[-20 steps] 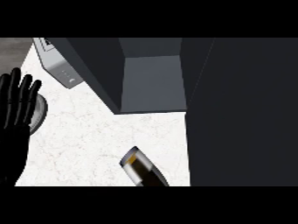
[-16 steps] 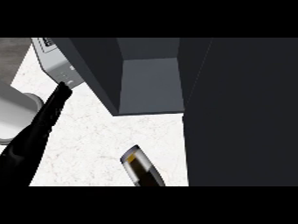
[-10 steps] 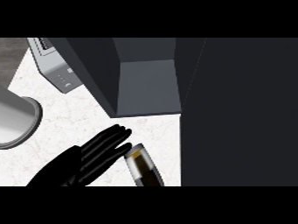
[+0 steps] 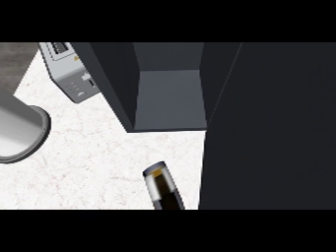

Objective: Pick up the wine, place it into the cabinet and close the cabinet

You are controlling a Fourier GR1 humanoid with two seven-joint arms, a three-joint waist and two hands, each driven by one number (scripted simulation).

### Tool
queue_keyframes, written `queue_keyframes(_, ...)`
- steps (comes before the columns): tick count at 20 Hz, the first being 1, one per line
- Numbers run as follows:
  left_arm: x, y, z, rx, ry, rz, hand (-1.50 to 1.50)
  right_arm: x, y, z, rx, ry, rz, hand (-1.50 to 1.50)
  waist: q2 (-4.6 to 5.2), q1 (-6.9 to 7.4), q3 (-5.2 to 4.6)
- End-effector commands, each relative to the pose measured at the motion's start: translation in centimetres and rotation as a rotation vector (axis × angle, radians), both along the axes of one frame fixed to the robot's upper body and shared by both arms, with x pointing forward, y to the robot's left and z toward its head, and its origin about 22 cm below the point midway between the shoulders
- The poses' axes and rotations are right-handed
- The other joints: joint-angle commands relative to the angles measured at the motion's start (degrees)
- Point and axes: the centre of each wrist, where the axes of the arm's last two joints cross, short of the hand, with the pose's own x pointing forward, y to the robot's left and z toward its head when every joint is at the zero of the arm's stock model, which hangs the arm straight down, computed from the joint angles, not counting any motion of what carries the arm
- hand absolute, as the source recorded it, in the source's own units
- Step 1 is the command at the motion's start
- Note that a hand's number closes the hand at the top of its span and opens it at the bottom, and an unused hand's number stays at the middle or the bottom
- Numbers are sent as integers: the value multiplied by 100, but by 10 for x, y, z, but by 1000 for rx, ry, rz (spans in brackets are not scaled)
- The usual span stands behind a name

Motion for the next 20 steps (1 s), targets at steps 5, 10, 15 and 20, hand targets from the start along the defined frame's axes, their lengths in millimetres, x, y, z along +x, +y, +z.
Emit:
queue_keyframes(5, -107, -53, -78, 87, -93, -134, -150, -16, -2, 17, -3, 4, 17, -150, 3, 211, -42)
queue_keyframes(10, -135, -65, -98, 45, -155, -103, -150, -27, -4, 33, 1, -15, 12, -150, 64, 245, -39)
queue_keyframes(15, -142, -69, -102, 0, -220, -67, -150, -42, -8, 36, 11, 9, 6, -150, 73, 142, -23)
queue_keyframes(20, -151, -71, -102, -41, -264, -48, -150, -47, -8, 48, 11, 0, -16, -150, 99, 191, -25)
